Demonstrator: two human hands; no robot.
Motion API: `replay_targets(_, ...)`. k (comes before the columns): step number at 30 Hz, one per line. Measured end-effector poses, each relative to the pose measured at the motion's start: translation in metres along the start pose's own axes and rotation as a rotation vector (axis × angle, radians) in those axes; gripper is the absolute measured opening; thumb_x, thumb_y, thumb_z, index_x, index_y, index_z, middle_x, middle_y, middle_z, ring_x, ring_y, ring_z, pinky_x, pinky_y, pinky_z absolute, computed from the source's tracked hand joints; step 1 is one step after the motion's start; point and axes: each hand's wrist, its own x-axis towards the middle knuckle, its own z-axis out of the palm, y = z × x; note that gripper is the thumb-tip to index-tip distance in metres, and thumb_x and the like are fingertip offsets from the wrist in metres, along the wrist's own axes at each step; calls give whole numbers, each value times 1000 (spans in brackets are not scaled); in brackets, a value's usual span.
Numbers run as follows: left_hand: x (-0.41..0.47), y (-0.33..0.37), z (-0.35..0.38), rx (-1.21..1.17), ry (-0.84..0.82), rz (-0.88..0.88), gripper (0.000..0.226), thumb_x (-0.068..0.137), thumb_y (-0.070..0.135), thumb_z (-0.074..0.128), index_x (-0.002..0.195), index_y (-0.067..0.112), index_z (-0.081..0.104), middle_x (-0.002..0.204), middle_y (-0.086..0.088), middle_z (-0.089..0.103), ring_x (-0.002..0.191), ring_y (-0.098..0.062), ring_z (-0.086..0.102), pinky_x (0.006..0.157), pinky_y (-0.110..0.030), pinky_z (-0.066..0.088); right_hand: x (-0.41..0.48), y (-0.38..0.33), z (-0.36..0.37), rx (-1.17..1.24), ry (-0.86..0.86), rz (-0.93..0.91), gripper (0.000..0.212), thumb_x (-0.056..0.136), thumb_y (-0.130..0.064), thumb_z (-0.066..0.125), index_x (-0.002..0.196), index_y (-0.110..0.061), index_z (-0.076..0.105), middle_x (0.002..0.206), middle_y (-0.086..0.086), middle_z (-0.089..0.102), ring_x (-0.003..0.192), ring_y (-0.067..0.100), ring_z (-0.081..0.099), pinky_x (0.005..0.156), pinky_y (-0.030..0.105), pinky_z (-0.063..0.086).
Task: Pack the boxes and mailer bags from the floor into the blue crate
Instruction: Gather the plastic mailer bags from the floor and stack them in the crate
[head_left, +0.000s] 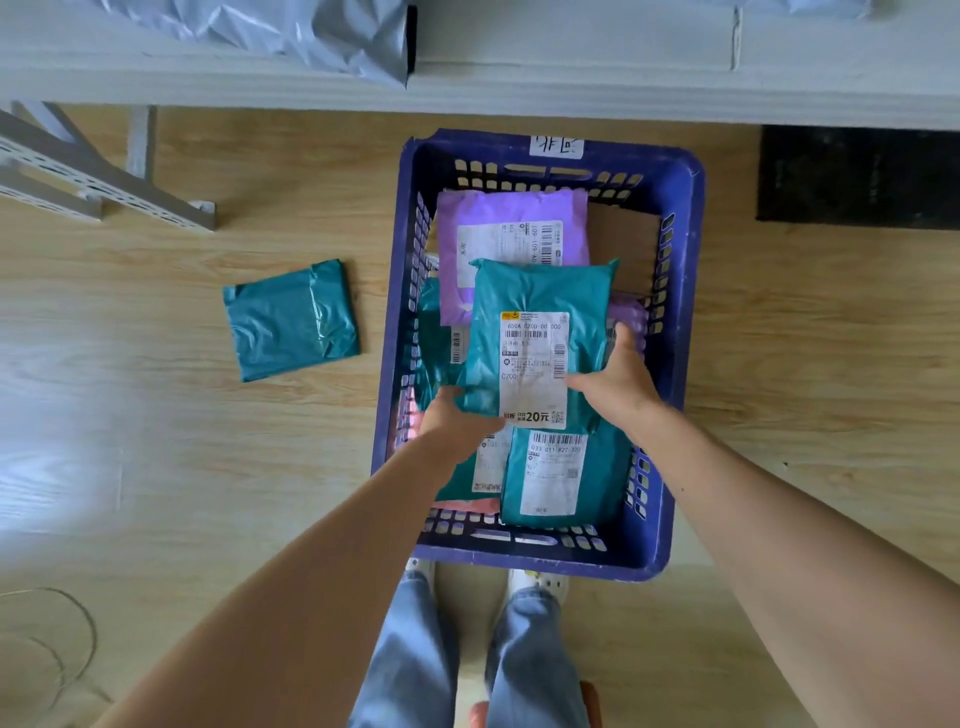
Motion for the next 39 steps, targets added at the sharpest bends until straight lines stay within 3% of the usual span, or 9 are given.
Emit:
replay_targets(4, -38, -5, -24, 159, 1, 70, 67, 82, 13, 71, 140, 15, 38, 123, -6, 53, 81, -15, 56, 62, -21, 47, -32, -9, -11, -19, 29, 7, 92, 83, -18, 69, 152, -19, 10, 156, 5, 23, 140, 25, 30, 112, 44, 33)
replay_targets(8, -88, -9, -52, 249, 13, 157, 65, 83, 11, 68, 140, 22, 39, 138, -8, 48, 70, -5, 50, 52, -11, 44, -80, -29, -16, 18, -37, 5, 80, 87, -14, 64, 150, -18, 16, 147, 3, 37, 127, 23, 45, 96, 31, 43)
replay_targets(16, -177, -49, -152, 169, 143, 65, 68, 81, -5, 66, 140, 18, 42, 141, -19, 41, 122, -29, 50, 74, -25, 44, -183, -59, 1, 21, -205, 54, 69, 93, -16, 59, 149, -16, 19, 151, 9, 30, 124, 27, 45, 85, 28, 35)
replay_targets(18, -193, -62, -186, 214, 184, 21, 68, 81, -5, 65, 140, 20, 42, 141, -20, 41, 112, -28, 56, 72, -23, 44, -202, -67, 10, 39, -233, 54, 67, 92, -16, 59, 148, -15, 21, 147, 10, 36, 113, 22, 45, 87, 27, 34)
replay_targets(22, -207, -82, -256, 236, 226, 39, 69, 82, -4, 66, 139, 25, 42, 142, -18, 40, 67, -9, 49, 42, -6, 40, -229, -91, 34, 34, -278, 43, 66, 93, -18, 59, 148, -17, 22, 142, 8, 40, 107, 20, 46, 86, 26, 33)
replay_targets(26, -204, -94, -329, 252, 253, 81, 68, 81, 0, 67, 139, 27, 43, 141, -17, 43, 85, -15, 49, 57, -16, 40, -243, -122, 69, 9, -245, 53, 68, 93, -22, 58, 149, -15, 20, 150, 8, 32, 132, 25, 38, 94, 29, 33)
replay_targets(29, -191, -95, -374, 268, 242, 147, 67, 81, 2, 68, 138, 27, 44, 140, -17, 44, 76, -10, 51, 62, -22, 41, -254, -143, 96, -29, -142, 59, 65, 94, -22, 56, 149, -14, 23, 151, 9, 33, 132, 26, 40, 95, 31, 35)
replay_targets(33, -171, -89, -437, 349, 117, 265, 65, 82, 4, 68, 138, 27, 44, 140, -15, 44, 64, 6, 45, 51, -7, 42, -277, -170, 142, -19, 15, 108, 61, 92, -23, 58, 145, -12, 30, 149, 11, 37, 135, 28, 38, 108, 40, 33)
replay_targets(39, -151, -78, -500, 380, 51, 341, 64, 84, 6, 68, 138, 30, 44, 141, -13, 44, 71, 5, 47, 74, -28, 49, -307, -196, 200, 73, 116, 162, 53, 91, -15, 60, 139, -8, 39, 130, 10, 51, 121, 28, 49, 99, 41, 40)
